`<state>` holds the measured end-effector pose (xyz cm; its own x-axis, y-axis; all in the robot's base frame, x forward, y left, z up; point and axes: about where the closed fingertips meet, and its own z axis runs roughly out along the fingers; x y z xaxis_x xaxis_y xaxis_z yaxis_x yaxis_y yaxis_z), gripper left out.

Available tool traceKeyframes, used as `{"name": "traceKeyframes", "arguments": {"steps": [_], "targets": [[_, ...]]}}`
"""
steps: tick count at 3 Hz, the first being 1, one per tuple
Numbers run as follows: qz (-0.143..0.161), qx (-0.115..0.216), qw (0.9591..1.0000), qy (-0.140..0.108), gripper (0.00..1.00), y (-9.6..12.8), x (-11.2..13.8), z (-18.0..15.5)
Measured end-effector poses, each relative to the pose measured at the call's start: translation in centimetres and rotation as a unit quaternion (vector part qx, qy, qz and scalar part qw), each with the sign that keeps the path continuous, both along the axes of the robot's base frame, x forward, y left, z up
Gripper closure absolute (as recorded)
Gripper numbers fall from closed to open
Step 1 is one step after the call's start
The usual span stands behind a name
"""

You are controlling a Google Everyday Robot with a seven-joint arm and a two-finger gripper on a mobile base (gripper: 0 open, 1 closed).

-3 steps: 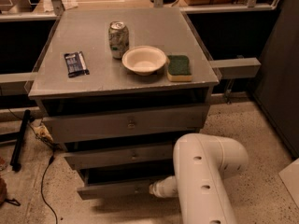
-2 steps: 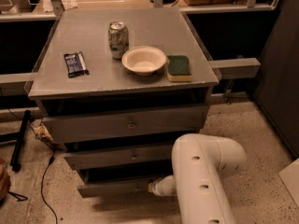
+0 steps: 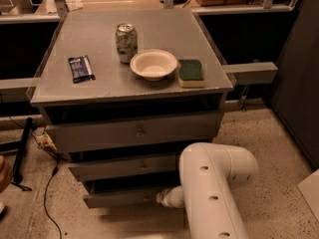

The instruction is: Close bottom drawer

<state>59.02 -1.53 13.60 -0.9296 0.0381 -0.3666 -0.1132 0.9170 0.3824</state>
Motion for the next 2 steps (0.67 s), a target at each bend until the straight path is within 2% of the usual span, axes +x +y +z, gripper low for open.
{"name": "traceKeyframes", "arguments": {"steps": [2], "targets": [[-0.005,0.005,0.9999,-0.012,1.00,1.22,1.47,0.20]]}}
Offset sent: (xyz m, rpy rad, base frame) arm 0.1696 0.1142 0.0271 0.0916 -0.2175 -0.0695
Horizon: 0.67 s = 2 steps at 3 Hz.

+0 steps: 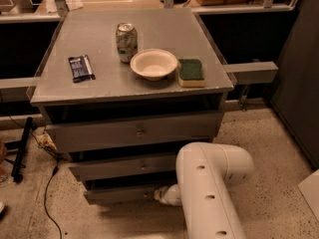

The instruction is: Close bottom drawer

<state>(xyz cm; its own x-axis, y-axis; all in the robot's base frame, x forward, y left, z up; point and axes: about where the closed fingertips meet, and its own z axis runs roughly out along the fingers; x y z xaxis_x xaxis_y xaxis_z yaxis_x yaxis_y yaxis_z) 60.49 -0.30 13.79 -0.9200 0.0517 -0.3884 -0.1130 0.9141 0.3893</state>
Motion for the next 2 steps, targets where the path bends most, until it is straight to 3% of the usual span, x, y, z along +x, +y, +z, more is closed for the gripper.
{"name": "traceKeyframes", "arguments": {"steps": [2], "targets": [[-0.002,0.007,0.9998,-0.020,1.00,2.3,2.4,0.9]]}}
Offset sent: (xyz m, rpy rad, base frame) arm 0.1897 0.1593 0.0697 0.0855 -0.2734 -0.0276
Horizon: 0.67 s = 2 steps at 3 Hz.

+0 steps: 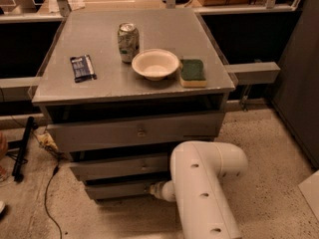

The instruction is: Close bottom drawer

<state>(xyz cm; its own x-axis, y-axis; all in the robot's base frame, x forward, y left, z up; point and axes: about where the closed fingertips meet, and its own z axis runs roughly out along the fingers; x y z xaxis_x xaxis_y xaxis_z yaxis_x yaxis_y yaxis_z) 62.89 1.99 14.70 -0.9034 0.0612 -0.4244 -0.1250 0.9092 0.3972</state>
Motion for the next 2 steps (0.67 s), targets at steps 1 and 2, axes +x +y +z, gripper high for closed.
{"name": "traceKeyframes", "arguments": {"steps": [1,2], "targets": [[0.001,0.003,1.0000,-0.007,1.00,0.82,0.38,0.27],[0.001,0.003,1.0000,-0.006,1.00,0.82,0.25,0.24]]}}
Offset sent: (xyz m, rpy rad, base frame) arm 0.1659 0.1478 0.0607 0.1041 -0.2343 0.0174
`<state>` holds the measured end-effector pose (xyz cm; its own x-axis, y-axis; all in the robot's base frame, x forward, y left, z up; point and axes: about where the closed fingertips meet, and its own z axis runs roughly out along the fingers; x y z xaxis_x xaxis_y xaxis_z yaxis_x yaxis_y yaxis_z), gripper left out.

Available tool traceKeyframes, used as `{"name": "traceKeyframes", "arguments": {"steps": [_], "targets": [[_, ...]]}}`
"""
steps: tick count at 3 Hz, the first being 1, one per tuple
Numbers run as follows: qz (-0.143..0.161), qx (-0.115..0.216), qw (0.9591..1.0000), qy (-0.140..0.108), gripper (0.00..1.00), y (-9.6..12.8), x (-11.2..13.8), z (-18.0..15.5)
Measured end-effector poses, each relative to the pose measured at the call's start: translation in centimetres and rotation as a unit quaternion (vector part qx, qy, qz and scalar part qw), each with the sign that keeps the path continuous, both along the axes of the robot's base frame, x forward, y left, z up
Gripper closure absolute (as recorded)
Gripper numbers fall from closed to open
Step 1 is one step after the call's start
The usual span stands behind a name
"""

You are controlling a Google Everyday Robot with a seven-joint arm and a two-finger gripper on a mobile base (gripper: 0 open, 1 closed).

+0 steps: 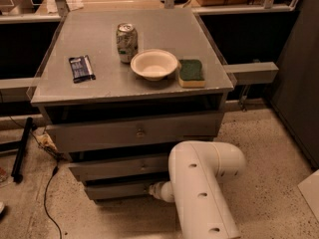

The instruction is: Close bottom drawer

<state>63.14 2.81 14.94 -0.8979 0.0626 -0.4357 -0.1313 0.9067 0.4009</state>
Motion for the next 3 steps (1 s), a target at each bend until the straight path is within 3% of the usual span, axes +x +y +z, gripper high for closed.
{"name": "traceKeyframes", "arguments": {"steps": [1,2,3], "targets": [[0.007,-0.012,0.9995,0.027,1.00,-2.9,-3.0,1.6],[-0.020,-0.039,0.9977,0.052,1.00,-10.0,-5.9,6.9],[-0.005,-0.045,0.9967,0.068,0.81,-10.0,-8.8,7.7]]}}
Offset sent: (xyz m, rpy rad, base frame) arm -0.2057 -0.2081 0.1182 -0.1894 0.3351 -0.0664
